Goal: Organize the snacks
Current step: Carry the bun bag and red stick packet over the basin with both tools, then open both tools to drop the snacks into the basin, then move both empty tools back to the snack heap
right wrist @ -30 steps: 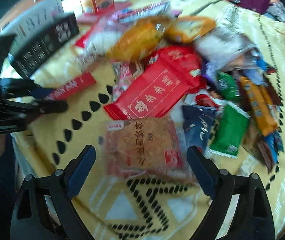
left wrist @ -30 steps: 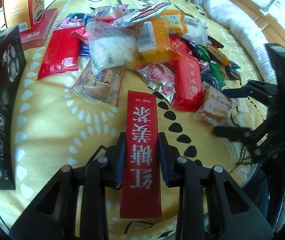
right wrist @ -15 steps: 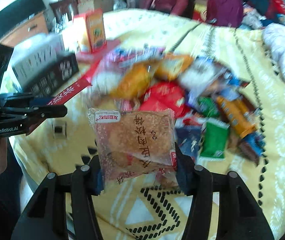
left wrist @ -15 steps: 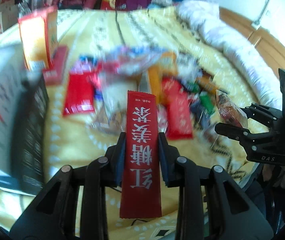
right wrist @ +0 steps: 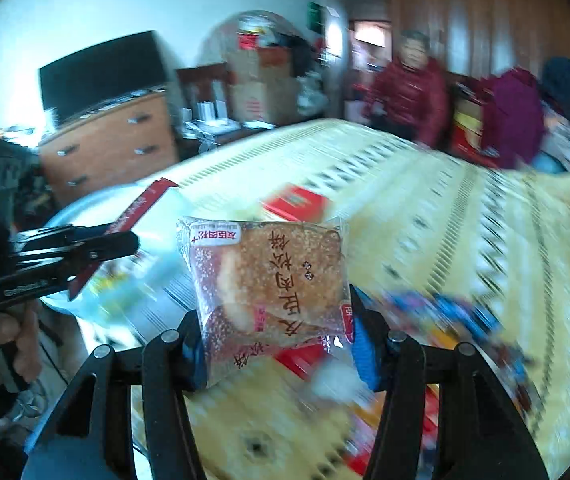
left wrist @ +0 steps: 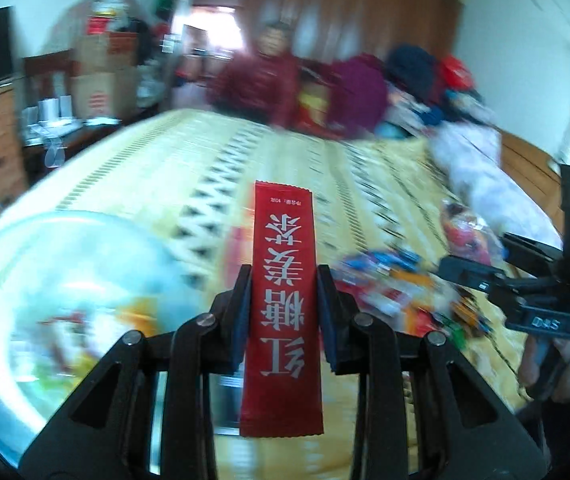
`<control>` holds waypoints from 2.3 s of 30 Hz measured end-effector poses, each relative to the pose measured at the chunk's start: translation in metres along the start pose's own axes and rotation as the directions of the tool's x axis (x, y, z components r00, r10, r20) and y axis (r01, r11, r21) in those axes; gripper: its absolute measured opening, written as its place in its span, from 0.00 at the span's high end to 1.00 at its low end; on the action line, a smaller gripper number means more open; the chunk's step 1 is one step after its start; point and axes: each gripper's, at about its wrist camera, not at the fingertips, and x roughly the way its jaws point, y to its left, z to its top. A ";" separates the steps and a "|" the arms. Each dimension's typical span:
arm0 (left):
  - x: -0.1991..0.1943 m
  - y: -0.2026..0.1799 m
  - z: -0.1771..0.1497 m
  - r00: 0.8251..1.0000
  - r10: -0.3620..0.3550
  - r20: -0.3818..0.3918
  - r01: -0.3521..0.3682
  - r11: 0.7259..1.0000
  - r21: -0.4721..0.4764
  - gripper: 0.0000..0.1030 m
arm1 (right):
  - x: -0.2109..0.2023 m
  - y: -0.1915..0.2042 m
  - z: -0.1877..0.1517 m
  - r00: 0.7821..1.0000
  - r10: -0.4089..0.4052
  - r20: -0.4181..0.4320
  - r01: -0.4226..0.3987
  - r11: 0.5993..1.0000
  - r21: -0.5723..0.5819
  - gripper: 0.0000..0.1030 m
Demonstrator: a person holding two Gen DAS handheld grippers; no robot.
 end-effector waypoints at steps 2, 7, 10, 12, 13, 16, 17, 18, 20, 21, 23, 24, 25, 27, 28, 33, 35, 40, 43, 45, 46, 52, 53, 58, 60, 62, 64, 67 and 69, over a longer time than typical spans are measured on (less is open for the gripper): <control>-0.009 0.037 0.006 0.998 0.063 0.010 -0.063 0.997 -0.046 0.70 | 0.018 0.031 0.025 0.998 0.058 0.000 -0.058 0.998 -0.035 0.42; -0.014 0.120 -0.001 0.985 0.169 -0.028 -0.172 0.967 -0.190 0.70 | 0.069 0.100 0.059 0.982 0.181 -0.057 -0.185 0.979 -0.087 0.42; -0.009 0.150 -0.015 0.977 0.203 -0.067 -0.214 0.946 -0.245 0.70 | 0.101 0.135 0.067 0.966 0.232 -0.110 -0.242 0.966 -0.089 0.41; -0.004 0.157 -0.021 0.973 0.210 -0.091 -0.227 0.939 -0.256 0.70 | 0.118 0.154 0.070 0.957 0.249 -0.148 -0.264 0.960 -0.096 0.40; -0.004 0.161 -0.023 0.973 0.209 -0.098 -0.227 0.938 -0.262 0.70 | 0.129 0.164 0.068 0.951 0.256 -0.171 -0.275 0.956 -0.103 0.40; -0.001 0.165 -0.029 0.973 0.203 -0.112 -0.227 0.935 -0.271 0.70 | 0.151 0.185 0.061 0.940 0.262 -0.218 -0.293 0.948 -0.125 0.39; 0.000 0.166 -0.030 0.973 0.199 -0.114 -0.224 0.935 -0.274 0.70 | 0.156 0.187 0.058 0.937 0.264 -0.229 -0.298 0.946 -0.127 0.39; -0.001 0.167 -0.031 0.973 0.198 -0.116 -0.223 0.935 -0.275 0.69 | 0.161 0.192 0.057 0.935 0.263 -0.238 -0.299 0.945 -0.131 0.38; -0.002 0.171 -0.032 0.973 0.197 -0.120 -0.223 0.934 -0.278 0.69 | 0.169 0.197 0.055 0.931 0.265 -0.251 -0.304 0.944 -0.130 0.37; -0.001 0.171 -0.031 0.972 0.198 -0.125 -0.226 0.934 -0.278 0.69 | 0.173 0.199 0.053 0.930 0.263 -0.256 -0.302 0.944 -0.129 0.36; -0.004 0.171 -0.030 0.971 0.203 -0.127 -0.232 0.932 -0.280 0.67 | 0.179 0.203 0.055 0.930 0.252 -0.268 -0.295 0.946 -0.133 0.23; -0.008 0.171 -0.031 0.970 0.207 -0.124 -0.235 0.931 -0.279 0.60 | 0.178 0.204 0.054 0.933 0.243 -0.265 -0.286 0.948 -0.138 0.18; -0.009 0.172 -0.030 0.969 0.214 -0.124 -0.241 0.929 -0.280 0.55 | 0.179 0.205 0.054 0.936 0.237 -0.262 -0.280 0.949 -0.142 0.17; -0.012 0.174 -0.030 0.968 0.222 -0.119 -0.247 0.926 -0.284 0.40 | 0.178 0.206 0.056 0.937 0.237 -0.258 -0.278 0.951 -0.135 0.15; -0.013 0.175 -0.030 0.967 0.228 -0.118 -0.252 0.925 -0.285 0.39 | 0.177 0.205 0.056 0.939 0.237 -0.251 -0.275 0.952 -0.133 0.14; -0.013 0.170 -0.028 0.962 0.247 -0.118 -0.270 0.922 -0.278 0.28 | 0.158 0.198 0.062 0.955 0.225 -0.192 -0.250 0.961 -0.120 0.11; -0.018 0.147 -0.022 0.968 0.235 -0.085 -0.248 0.939 -0.239 0.28 | 0.134 0.188 0.064 0.972 0.203 -0.115 -0.216 0.970 -0.113 0.11; -0.033 0.033 -0.012 0.998 0.052 0.019 -0.051 0.998 -0.026 0.24 | 0.018 0.114 0.020 0.981 0.010 0.193 -0.007 1.000 -0.020 0.00; -0.032 -0.050 -0.023 0.993 -0.119 0.025 0.116 0.988 0.103 0.11 | -0.032 0.054 -0.040 0.962 -0.176 0.210 0.162 0.983 0.083 0.00; -0.015 -0.096 -0.043 0.973 -0.228 -0.018 0.228 0.962 0.148 0.01 | -0.049 0.014 -0.087 0.946 -0.288 0.145 0.270 0.954 0.133 0.00; -0.003 -0.111 -0.053 0.968 -0.248 -0.049 0.253 0.954 0.159 0.01 | -0.054 -0.011 -0.120 0.936 -0.345 0.065 0.331 0.929 0.163 0.00; 0.116 -0.156 -0.151 0.924 -0.213 -0.317 0.280 0.943 0.182 0.02 | -0.054 -0.129 -0.266 0.869 -0.404 -0.287 0.487 0.804 0.341 0.00; 0.134 -0.157 -0.165 0.917 -0.191 -0.350 0.266 0.947 0.179 0.02 | -0.051 -0.144 -0.282 0.859 -0.399 -0.321 0.500 0.790 0.354 0.00; 0.184 -0.166 -0.188 0.904 -0.121 -0.410 0.215 0.958 0.190 0.02 | -0.035 -0.196 -0.316 0.852 -0.383 -0.357 0.506 0.776 0.377 0.00; 0.189 -0.172 -0.190 0.909 -0.117 -0.399 0.217 0.952 0.215 0.01 | -0.029 -0.209 -0.315 0.844 -0.414 -0.341 0.523 0.777 0.352 0.00; 0.198 -0.178 -0.191 0.917 -0.101 -0.385 0.208 0.947 0.247 0.01 | -0.019 -0.226 -0.314 0.854 -0.388 -0.347 0.505 0.780 0.371 0.00; 0.207 -0.179 -0.194 0.915 -0.091 -0.393 0.200 0.948 0.246 0.01 | -0.010 -0.238 -0.318 0.874 -0.346 -0.340 0.468 0.785 0.405 0.00; 0.216 -0.178 -0.196 0.918 -0.056 -0.392 0.165 0.954 0.251 0.00 | -0.004 -0.249 -0.327 0.878 -0.353 -0.325 0.469 0.774 0.427 0.00; 0.219 -0.183 -0.199 0.924 -0.035 -0.380 0.150 0.949 0.277 0.00 | 0.000 -0.247 -0.326 0.864 -0.375 -0.336 0.491 0.776 0.397 0.00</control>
